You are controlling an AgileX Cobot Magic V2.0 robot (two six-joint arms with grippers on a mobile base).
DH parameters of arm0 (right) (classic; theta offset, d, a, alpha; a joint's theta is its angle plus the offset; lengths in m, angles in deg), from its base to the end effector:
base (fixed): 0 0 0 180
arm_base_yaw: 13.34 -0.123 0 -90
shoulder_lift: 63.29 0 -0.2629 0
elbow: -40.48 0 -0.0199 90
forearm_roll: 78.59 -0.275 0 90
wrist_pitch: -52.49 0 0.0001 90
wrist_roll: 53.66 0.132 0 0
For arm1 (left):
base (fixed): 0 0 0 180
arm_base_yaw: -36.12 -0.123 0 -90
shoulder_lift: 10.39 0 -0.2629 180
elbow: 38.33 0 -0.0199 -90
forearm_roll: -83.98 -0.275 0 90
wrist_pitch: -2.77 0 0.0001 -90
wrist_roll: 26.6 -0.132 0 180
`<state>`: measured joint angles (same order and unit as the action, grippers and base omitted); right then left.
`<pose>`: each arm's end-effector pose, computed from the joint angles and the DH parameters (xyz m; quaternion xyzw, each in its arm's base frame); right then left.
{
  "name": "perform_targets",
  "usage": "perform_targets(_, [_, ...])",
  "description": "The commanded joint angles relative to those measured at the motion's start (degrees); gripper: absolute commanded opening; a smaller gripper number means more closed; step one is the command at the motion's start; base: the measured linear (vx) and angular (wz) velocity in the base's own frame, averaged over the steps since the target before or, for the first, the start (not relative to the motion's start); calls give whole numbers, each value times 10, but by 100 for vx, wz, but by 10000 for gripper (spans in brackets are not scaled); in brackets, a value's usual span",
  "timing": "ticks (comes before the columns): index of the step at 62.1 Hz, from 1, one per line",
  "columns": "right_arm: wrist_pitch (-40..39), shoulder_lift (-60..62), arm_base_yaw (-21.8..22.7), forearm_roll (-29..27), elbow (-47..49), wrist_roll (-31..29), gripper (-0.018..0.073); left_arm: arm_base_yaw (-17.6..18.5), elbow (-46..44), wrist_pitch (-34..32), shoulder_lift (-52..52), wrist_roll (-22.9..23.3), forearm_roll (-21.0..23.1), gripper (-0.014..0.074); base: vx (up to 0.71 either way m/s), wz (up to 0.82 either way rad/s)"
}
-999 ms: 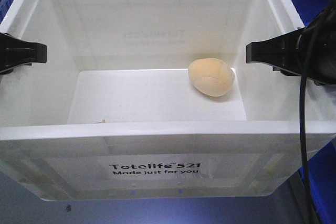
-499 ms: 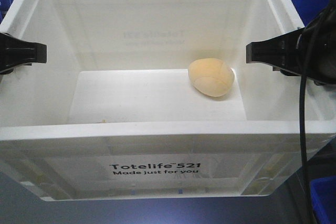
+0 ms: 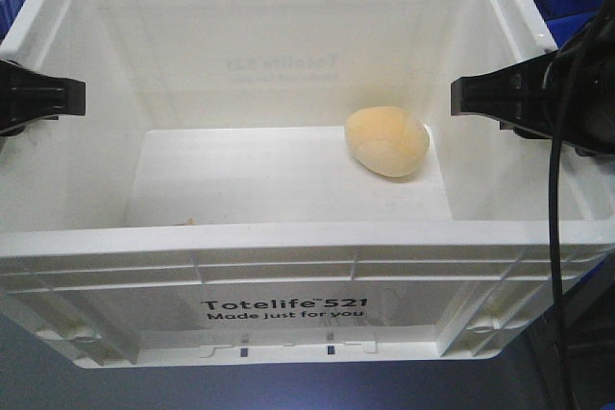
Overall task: Place moving items into box and shelve
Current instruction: 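Hold the tote with both grippers while the base drives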
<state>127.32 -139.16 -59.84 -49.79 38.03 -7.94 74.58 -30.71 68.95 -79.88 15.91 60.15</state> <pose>0.2217 0.1445 0.3507 -0.0140 0.9420 -0.0103 0.3350 0.2246 -0.1161 0.3541 -0.0132 0.9288 -0.0437 0.3678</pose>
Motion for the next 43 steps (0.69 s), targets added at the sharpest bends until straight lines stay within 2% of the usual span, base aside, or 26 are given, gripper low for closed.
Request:
perform_targets(1, [-16,15,-5,40,24,-5,1,8,-20,-84,12,-1,-16,94,27,7])
perform_targets(22, [-16,15,-5,40,24,-5,1,8,-20,-84,12,-1,-16,94,23,19])
perform_targets(43, [-16,15,-5,40,24,-5,1,8,-20,-84,12,-1,-16,94,17,48])
